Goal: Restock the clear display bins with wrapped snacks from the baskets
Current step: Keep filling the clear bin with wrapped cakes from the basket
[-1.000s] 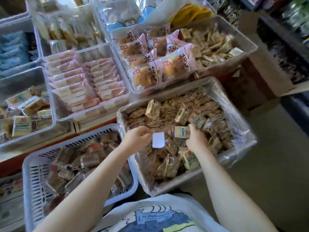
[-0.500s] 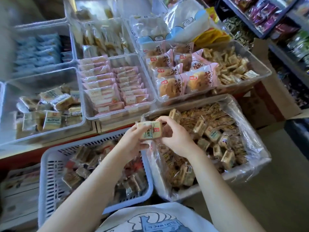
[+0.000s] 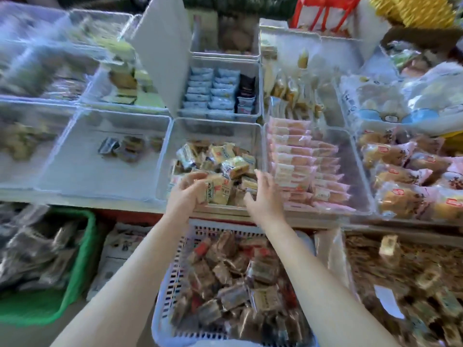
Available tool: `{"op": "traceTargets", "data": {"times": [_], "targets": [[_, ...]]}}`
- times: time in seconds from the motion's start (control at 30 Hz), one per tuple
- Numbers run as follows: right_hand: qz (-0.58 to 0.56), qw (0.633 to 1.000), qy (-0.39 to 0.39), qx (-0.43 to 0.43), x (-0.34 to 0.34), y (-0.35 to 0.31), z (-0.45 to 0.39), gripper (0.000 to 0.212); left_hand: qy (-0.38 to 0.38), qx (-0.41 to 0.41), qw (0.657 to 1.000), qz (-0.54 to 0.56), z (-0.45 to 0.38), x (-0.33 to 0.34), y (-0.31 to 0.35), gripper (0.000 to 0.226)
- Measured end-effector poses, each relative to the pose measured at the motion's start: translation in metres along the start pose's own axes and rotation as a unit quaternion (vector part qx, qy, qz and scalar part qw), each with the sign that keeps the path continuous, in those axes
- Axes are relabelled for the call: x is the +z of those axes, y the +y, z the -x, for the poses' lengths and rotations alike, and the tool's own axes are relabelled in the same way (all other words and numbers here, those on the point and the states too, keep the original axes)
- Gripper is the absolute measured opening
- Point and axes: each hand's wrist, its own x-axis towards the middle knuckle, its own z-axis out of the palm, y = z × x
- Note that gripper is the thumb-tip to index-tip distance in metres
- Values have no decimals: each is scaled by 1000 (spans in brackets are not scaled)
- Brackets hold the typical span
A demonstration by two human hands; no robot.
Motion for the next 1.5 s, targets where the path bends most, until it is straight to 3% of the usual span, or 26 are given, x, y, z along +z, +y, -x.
{"op": "traceTargets", "data": {"times": [0.13, 0.23, 0.3, 0.4, 0.43, 0.57, 0.7, 0.8, 0.87, 0.97, 1.07, 1.2, 1.3, 1.43, 1.5], "targets": [[152, 988, 0, 21, 42, -11, -32, 59, 60, 115, 988, -80, -51, -7, 30, 17], [203, 979, 17, 20, 58, -12, -31, 56, 56, 171, 963, -201, -94, -3, 31, 39], [220, 975, 22, 22, 61, -11, -32, 57, 15, 172, 928, -331, -117, 2, 24, 56], [236, 971, 26, 23, 63, -7, -35, 58, -51, 151, 835, -526, -140, 6, 9, 83], [240, 970, 27, 24, 63, -7, -35, 59, -60, 146, 819, -552, -146, 6, 4, 88], [237, 971, 14, 23, 62, -9, -35, 59, -35, 174, 841, -511, -135, 3, 9, 80], [170, 985, -16, 1, 50, -10, -32, 58, 18, 253, 886, -387, -74, 9, 9, 40], [57, 997, 33, -41, 24, -2, -10, 42, -37, 211, 919, -331, -25, 19, -6, 17], [44, 992, 99, -69, 6, 18, 21, 32, -73, 167, 926, -330, 0, 32, -26, 12], [8, 990, 133, -35, -22, 67, 80, 22, -134, 129, 904, -386, 32, 65, -60, 9], [-15, 992, 86, 91, -53, 131, 137, 19, -217, 93, 864, -444, 63, 116, -88, 7], [51, 966, 98, 235, -97, 226, 205, 18, -309, 74, 815, -484, 107, 194, -125, 10], [108, 940, -2, 324, -122, 287, 249, 30, -344, 90, 792, -496, 137, 246, -150, 15], [115, 927, -179, 307, -127, 332, 283, 58, -364, 89, 766, -523, 168, 296, -172, 17], [114, 942, -164, 270, -124, 343, 288, 44, -361, 79, 765, -528, 177, 311, -181, 18]]}}
